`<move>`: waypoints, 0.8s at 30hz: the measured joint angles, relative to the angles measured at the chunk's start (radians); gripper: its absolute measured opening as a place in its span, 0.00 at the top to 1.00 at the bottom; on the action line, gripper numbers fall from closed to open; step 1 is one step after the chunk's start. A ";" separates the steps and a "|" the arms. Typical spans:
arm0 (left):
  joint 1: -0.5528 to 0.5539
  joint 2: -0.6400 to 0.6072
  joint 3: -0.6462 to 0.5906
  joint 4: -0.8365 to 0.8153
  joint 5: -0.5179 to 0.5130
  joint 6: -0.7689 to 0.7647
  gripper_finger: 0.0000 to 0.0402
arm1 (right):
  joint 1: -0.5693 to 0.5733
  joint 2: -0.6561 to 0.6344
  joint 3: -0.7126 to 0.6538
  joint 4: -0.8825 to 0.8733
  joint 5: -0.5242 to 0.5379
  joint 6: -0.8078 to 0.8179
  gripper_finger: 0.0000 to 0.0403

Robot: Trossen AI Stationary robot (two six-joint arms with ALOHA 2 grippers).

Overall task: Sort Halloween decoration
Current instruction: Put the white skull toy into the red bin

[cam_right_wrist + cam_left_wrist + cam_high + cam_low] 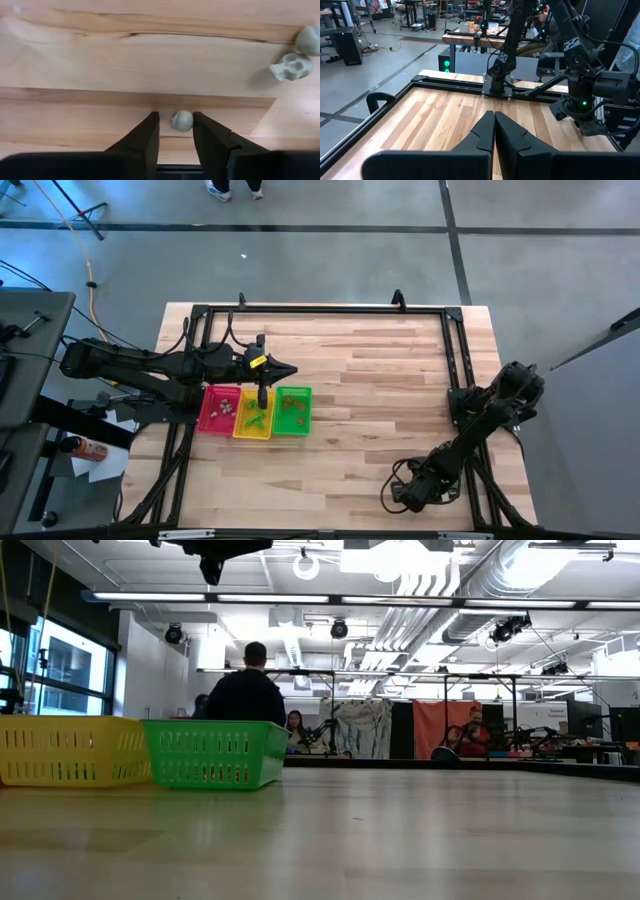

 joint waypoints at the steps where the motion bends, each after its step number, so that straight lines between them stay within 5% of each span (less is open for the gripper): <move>1: 0.000 0.000 0.000 0.000 0.000 0.000 1.00 | 0.000 0.000 0.000 0.000 0.000 -0.002 0.74; 12: 0.000 0.000 0.000 -0.017 0.000 0.000 1.00 | -0.002 0.000 0.000 0.000 -0.010 -0.061 0.96; 24: 0.000 0.000 0.000 -0.022 0.000 0.000 1.00 | -0.001 -0.110 -0.004 -0.010 0.071 -0.245 0.97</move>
